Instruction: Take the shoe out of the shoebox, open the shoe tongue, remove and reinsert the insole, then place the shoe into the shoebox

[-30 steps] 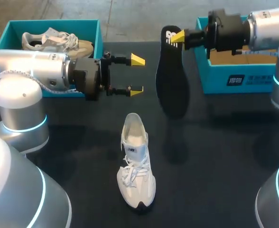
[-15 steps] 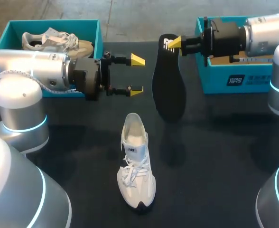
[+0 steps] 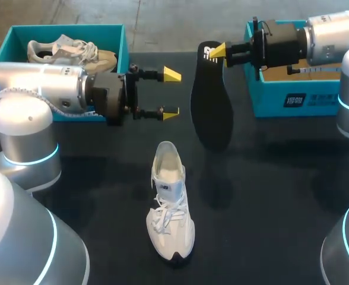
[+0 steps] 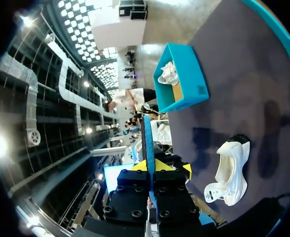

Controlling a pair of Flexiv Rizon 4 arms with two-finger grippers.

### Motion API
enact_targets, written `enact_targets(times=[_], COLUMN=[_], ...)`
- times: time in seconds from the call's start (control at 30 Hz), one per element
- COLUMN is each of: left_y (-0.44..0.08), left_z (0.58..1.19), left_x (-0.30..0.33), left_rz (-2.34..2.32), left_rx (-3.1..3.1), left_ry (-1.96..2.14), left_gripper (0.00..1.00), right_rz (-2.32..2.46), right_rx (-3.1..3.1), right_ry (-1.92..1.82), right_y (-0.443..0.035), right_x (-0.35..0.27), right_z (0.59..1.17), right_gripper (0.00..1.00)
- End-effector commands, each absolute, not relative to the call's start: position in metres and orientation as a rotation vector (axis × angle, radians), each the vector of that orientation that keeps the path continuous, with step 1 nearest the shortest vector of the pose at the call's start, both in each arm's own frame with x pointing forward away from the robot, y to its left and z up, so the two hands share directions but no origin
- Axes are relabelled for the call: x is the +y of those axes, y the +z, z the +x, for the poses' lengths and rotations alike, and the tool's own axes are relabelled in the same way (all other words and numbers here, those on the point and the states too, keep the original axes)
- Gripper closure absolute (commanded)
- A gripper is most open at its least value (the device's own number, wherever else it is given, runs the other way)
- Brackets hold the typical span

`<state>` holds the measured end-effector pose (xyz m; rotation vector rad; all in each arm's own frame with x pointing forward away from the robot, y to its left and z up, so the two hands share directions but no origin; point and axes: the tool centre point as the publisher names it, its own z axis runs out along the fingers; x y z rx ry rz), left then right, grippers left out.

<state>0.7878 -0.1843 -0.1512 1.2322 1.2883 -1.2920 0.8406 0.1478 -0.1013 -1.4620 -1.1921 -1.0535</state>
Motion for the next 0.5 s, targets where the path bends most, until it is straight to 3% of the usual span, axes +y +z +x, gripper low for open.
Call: enact_targets(times=[0.03, 0.5], left_y=[-0.150, -0.139], left_z=[0.785, 0.783], left_x=[-0.186, -0.194], left_rz=[1.221, 1.230], left_rx=[1.264, 1.193], left_ry=[-1.276, -1.224], left_gripper=[0.00, 0.00], right_rz=[-1.467, -1.467], right_rx=[-1.194, -1.194], right_ry=[-1.049, -1.049], right_y=[-0.100, -0.100], right_x=[0.149, 0.149], right_z=[0.841, 0.841], right_gripper=[1.00, 1.00])
